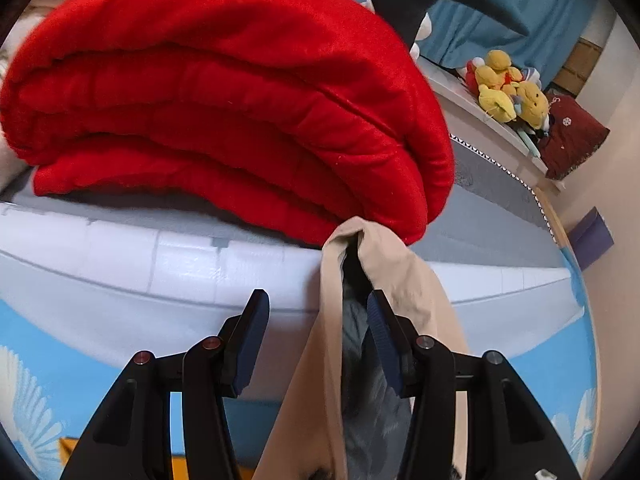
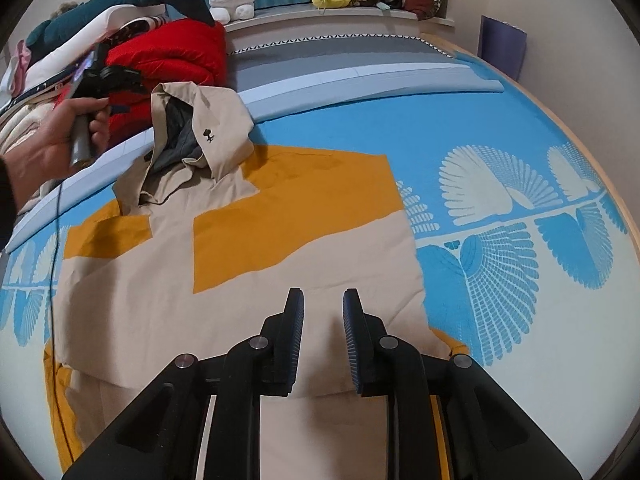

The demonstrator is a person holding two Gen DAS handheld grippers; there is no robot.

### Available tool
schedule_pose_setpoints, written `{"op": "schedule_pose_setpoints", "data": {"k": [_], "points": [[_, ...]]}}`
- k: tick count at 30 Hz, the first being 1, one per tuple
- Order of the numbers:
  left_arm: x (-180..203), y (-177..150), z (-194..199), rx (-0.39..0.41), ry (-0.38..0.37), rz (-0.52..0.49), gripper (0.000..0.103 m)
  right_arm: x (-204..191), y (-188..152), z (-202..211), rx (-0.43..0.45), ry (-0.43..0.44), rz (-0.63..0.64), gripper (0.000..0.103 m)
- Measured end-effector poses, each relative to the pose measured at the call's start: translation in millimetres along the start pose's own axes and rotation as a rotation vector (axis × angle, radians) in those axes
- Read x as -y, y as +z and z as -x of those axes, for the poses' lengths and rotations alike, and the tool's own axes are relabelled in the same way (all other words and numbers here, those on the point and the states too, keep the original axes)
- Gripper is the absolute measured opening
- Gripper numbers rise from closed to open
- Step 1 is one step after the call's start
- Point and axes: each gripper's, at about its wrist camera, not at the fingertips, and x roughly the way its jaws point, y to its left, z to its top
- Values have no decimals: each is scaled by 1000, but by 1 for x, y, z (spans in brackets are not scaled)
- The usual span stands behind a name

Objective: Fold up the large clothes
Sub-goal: 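Grasp the beige hood with the left tool and lift it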

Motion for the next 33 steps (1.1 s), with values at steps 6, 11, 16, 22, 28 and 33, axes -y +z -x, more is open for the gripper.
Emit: {"op": "schedule_pose_setpoints", "data": {"k": [6,11,16,22,28,33], "points": [[11,1,-33,-43,46,-47,34,4,3,-7,0,-20,-19,22],[27,-2,-8,-2,-1,-122,3,2,2,-5,-4,-7,-27,22],[54,-49,73,40,-59,-297,0,9,8,6,20,37,-80,22],[84,-165,218,100,-181,-648,0,17,18,42,132,175,-148,29],[57,-184,209,-4,-107,-548,0,25,11,60,153,231,-232,44],[33,-133,153,-13,-78,-332,3,22,7,51,89,160,-188,44]]}}
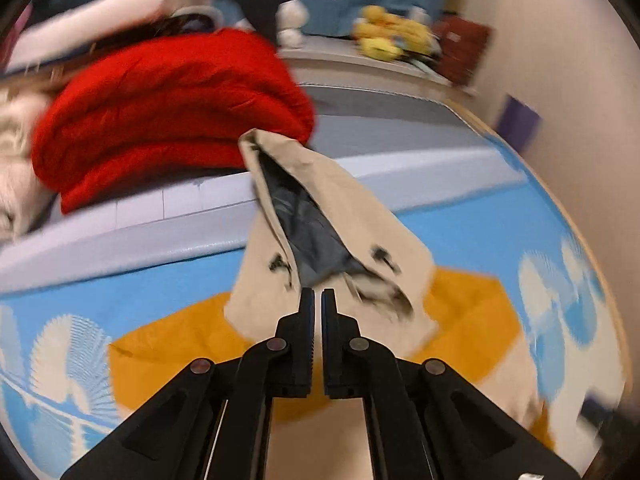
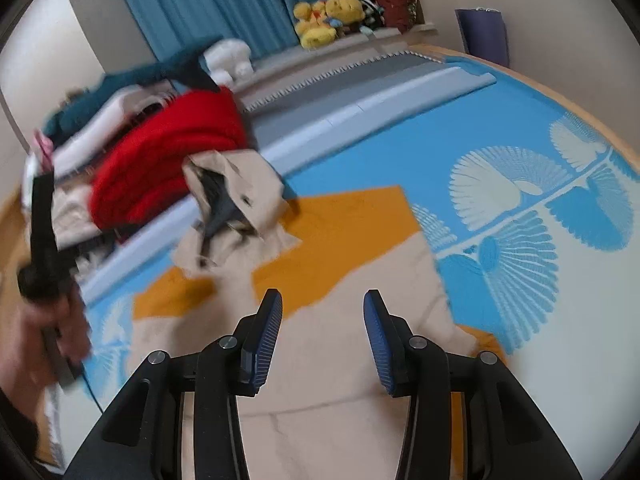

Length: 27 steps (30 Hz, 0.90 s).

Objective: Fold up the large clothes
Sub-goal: 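Grasp the beige hood with the left tool and lift it, then fold the hood down over the jacket body with the left tool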

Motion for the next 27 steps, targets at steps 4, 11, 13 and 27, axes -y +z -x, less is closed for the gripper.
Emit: {"op": "schedule_pose_setpoints", "data": {"k": [4,11,13,27], "points": [[-24,38,-56,-6,40,97,18,15,0,-21,-56,-56,-23,44],[-76,109,-143,19,101,302,44,24,2,-37,-51,-115,11,32],[-87,121,-162,29,92,341,44,26,2,-40,-40,-139,10,32],[5,60,-45,120,-67,-49,1,17,9,-32,0,-92,-12,32]]}}
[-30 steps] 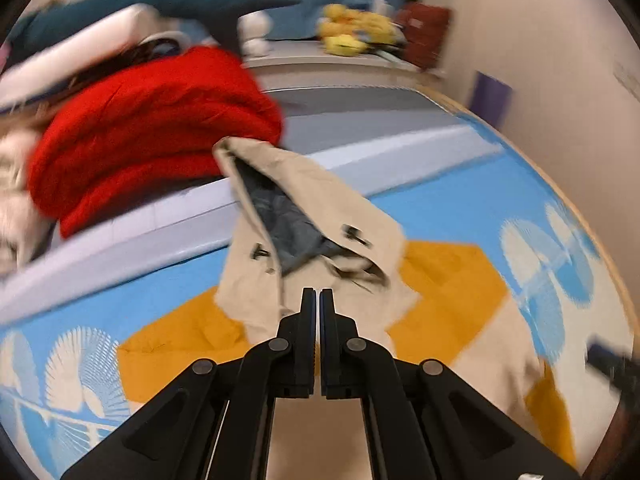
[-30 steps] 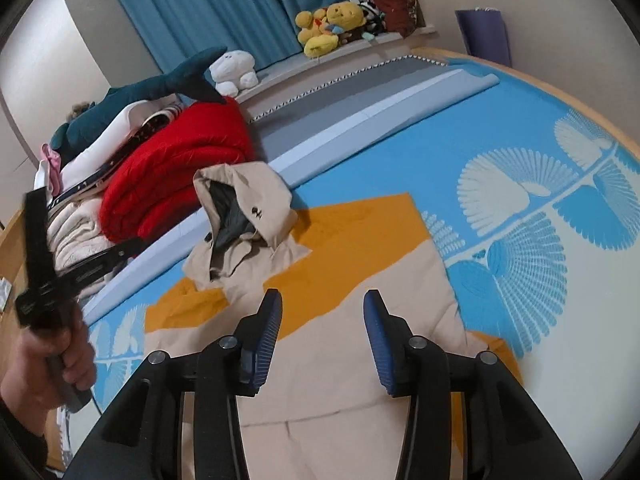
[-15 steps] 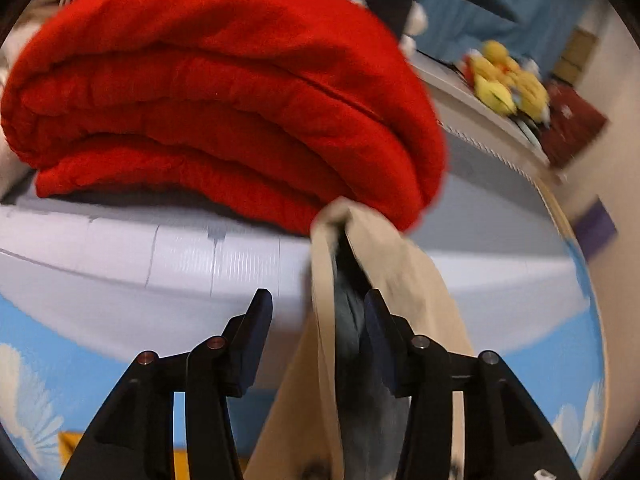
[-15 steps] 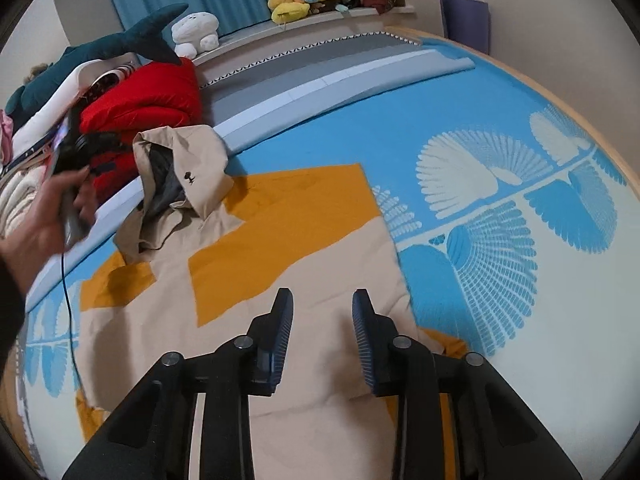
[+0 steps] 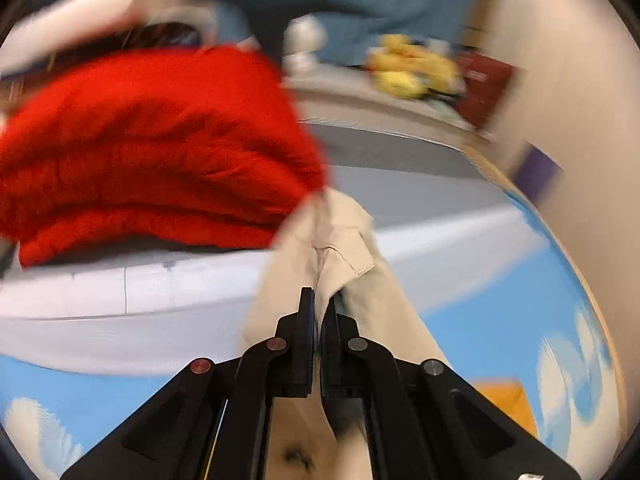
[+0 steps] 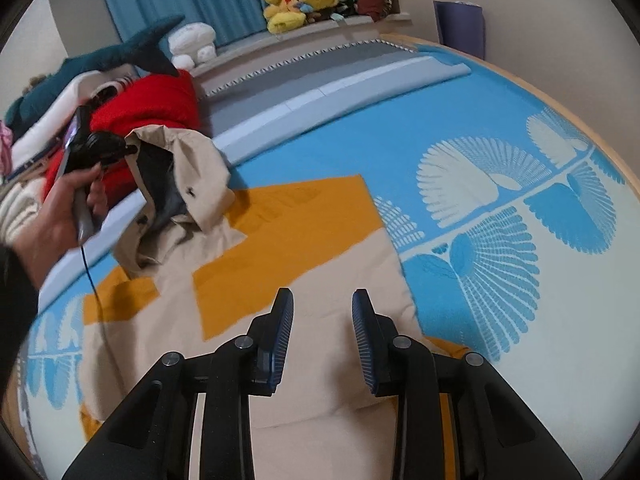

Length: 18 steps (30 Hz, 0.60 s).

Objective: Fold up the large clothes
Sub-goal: 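Fold the hood down over the jacket body with the left tool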

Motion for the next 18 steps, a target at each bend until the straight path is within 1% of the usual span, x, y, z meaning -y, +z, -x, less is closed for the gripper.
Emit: {"op": "schedule_pose_setpoints", "data": {"k": [1,2,4,5,6,7,8,9,11,12,13,14,15,17,18], "points": [[18,-14,26,7,-19,-65,1,-1,1,4,13,20,-4,32],[30,-25,45,15,-30,-108,1,-2,3,12,40,73,-14,32],[57,-65,103,35,-79,-191,1,-5,6,27,87,146,-11,33],[67,-80,122,40,-88,-216,1,-7,7,36,115,172,-3,36],[76,-105,146,44,-83,-239,1,-8,7,44,143,191,1,43],[81,-130,165,37,-72,-245,1,-9,8,49,160,203,2,47],[86,-156,179,13,-66,-248,1,-9,8,57,181,230,-8,54],[87,-182,188,-19,-54,-246,1,-8,9,61,189,260,-23,58],[83,-238,198,-110,-4,-199,2,-8,9,67,192,323,-57,60],[78,-255,199,-144,19,-172,2,-8,9,68,187,356,-75,61],[73,-273,202,-186,57,-130,2,-9,7,69,180,385,-87,62],[64,-291,206,-225,112,-55,2,-12,6,67,160,424,-100,63],[59,-300,212,-235,125,5,2,-15,5,64,139,447,-106,64],[45,-305,223,-219,104,133,8,-23,2,55,84,493,-108,67],[37,-303,227,-198,85,193,10,-29,-1,47,44,513,-105,68]]}}
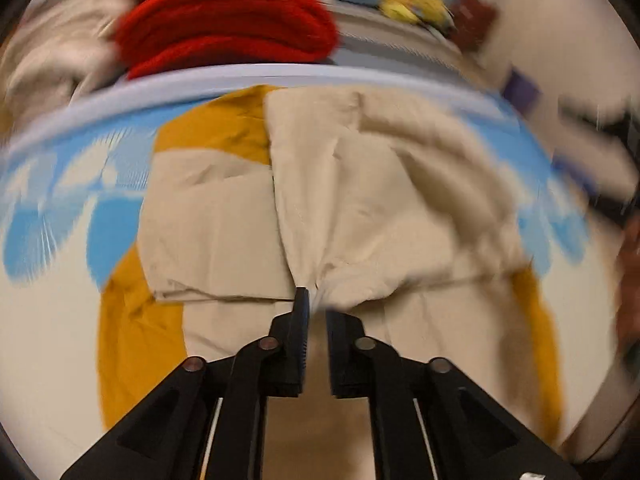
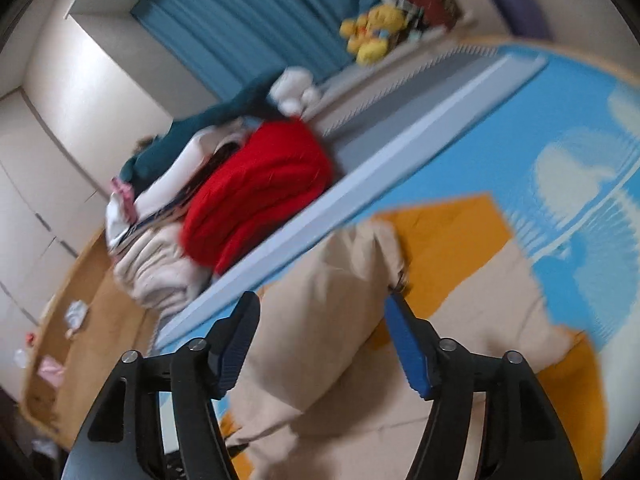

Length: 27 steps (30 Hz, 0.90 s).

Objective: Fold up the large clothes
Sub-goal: 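Fold the hood down over the jacket body with the left tool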

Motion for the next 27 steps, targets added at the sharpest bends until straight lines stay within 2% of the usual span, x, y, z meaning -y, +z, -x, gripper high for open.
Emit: {"op": "schedule_pose_setpoints", "data": {"k": [2,4,6,8,11,14,16,18,19,22,24,27], "points": [[-10,5,2,24,-10,63,24,-1,-10,-17,-66,15,-16,68],[-16,15,-3,20,-15,100,32,0,-19,-33,-123,26,-30,69],[-25,25,-9,-2,-43,134,33,0,-29,-50,-180,10,-30,69],[-32,26,-16,-12,-91,174,37,1,-37,-65,-226,-42,-11,69],[-40,27,-41,-52,-127,224,37,9,-46,-86,-270,-115,-7,69],[-50,20,-70,-119,-171,330,37,18,-52,-102,-292,-132,-34,68],[-54,16,-84,-145,-195,393,37,21,-55,-107,-300,-138,-37,57],[-53,13,-97,-176,-191,418,36,27,-60,-115,-315,-135,-55,13],[-52,11,-99,-176,-197,418,34,32,-60,-115,-316,-139,-68,9],[-46,15,-97,-170,-216,395,6,39,-60,-116,-298,-185,-45,5],[-47,20,-85,-123,-219,373,4,42,-56,-111,-284,-171,-70,4],[-41,31,-66,-37,-197,315,3,40,-51,-99,-237,-83,-127,3]]}}
